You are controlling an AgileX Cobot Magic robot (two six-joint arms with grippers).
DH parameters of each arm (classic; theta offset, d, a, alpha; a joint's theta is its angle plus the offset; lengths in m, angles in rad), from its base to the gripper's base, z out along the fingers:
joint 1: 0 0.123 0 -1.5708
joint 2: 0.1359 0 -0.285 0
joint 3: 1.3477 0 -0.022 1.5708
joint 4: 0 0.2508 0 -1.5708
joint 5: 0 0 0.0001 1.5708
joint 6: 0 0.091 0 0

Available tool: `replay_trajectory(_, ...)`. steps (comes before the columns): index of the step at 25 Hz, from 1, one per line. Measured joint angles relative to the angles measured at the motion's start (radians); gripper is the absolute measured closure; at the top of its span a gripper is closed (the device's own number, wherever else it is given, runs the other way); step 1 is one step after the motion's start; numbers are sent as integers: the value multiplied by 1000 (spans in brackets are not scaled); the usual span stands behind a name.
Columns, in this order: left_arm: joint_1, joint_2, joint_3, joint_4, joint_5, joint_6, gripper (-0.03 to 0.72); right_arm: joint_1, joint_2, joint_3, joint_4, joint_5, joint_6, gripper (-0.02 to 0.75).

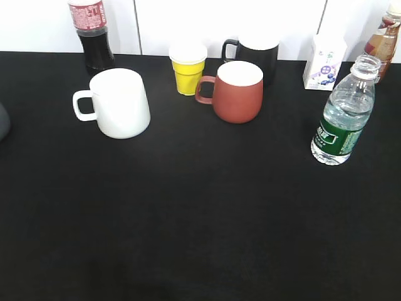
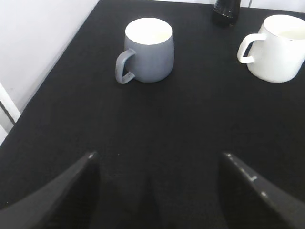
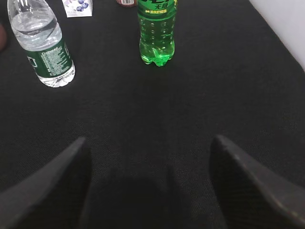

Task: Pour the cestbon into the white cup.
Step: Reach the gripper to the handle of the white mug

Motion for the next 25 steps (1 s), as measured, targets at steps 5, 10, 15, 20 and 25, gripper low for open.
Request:
replay_trajectory(5,0,0,0,-1,0,0,105,0,0,0,0,0,0,152)
replay_trajectory(10,0,0,0,5,-3,0,144,0,0,0,0,0,0,152)
replay_trajectory(15,0,270,-140,16,-384,56,146,0,0,0,0,0,0,152)
replay_trajectory(20,-29,638,-156,-50,-952,72,146,0,0,0,0,0,0,152)
replay_trajectory(25,-231,962,-25,-128,-1309,72,146,0,0,0,0,0,0,152)
